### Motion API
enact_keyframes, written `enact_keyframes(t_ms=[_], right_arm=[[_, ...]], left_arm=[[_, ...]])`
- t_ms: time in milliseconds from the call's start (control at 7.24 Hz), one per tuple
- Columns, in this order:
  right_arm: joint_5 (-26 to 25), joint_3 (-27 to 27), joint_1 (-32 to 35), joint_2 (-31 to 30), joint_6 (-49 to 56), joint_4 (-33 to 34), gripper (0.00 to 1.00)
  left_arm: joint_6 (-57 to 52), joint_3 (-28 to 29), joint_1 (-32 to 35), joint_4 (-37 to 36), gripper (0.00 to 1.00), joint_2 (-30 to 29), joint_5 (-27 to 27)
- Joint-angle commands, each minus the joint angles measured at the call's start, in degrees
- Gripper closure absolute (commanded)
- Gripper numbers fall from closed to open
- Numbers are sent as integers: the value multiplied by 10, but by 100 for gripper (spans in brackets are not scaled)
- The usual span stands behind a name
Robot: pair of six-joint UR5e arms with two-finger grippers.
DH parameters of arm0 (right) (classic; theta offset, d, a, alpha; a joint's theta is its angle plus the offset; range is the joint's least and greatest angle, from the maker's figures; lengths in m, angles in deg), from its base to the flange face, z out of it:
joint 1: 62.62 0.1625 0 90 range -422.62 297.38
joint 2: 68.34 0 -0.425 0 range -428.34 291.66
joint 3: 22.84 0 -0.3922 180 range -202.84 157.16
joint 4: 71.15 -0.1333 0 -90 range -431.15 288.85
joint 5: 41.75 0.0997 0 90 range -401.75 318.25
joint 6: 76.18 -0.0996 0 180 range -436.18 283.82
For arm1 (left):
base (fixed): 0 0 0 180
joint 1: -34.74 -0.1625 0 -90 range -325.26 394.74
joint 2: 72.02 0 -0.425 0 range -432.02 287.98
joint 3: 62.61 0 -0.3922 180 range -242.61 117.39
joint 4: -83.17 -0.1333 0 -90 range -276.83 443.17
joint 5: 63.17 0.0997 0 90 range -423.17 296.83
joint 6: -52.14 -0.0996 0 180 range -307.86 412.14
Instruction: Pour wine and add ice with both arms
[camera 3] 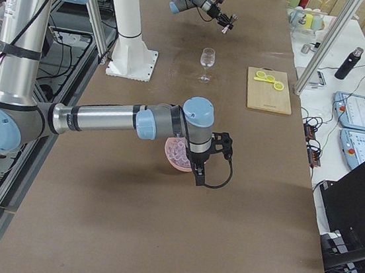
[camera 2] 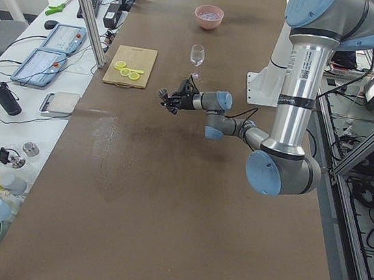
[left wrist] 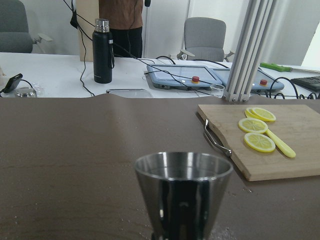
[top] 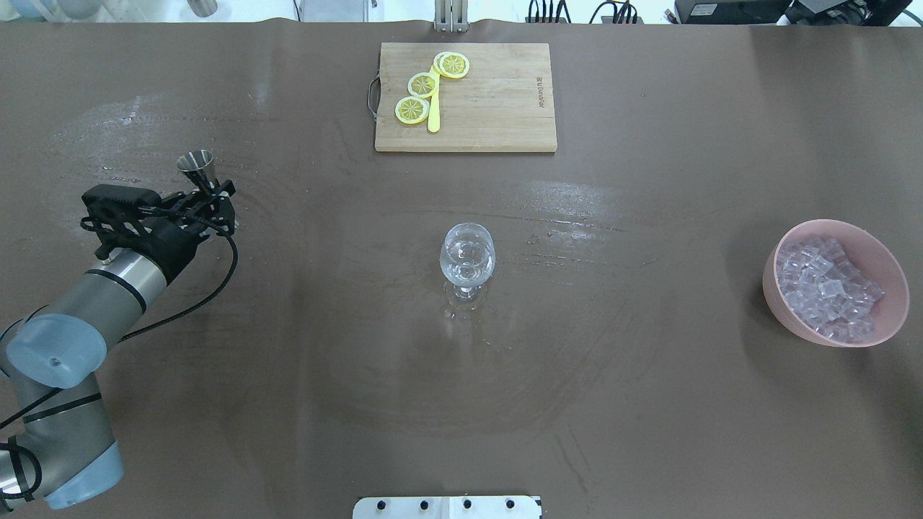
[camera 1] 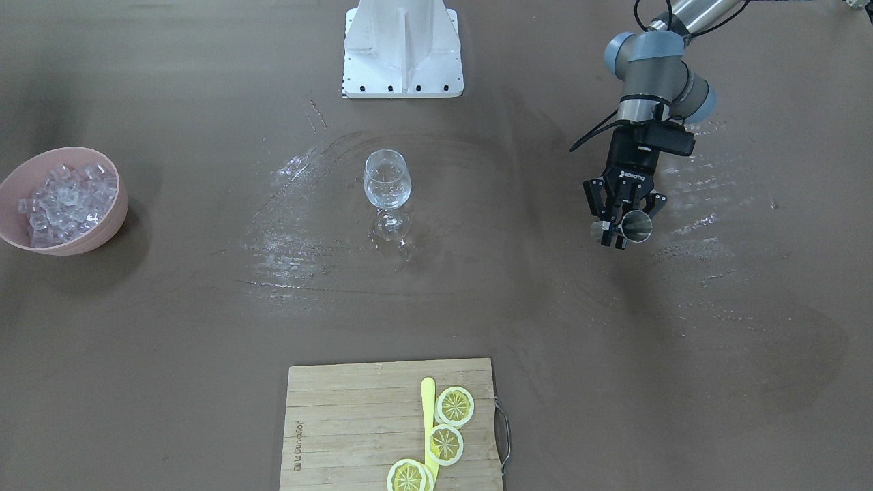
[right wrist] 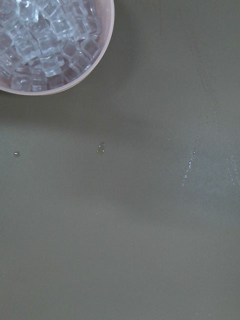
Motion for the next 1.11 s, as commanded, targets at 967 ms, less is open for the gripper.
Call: enact_keyframes(t_ms=[967], right_arm=[[0, -4, 0, 1, 0, -1, 1]], left_arm=[[-69, 82, -42, 25, 100, 14, 109]])
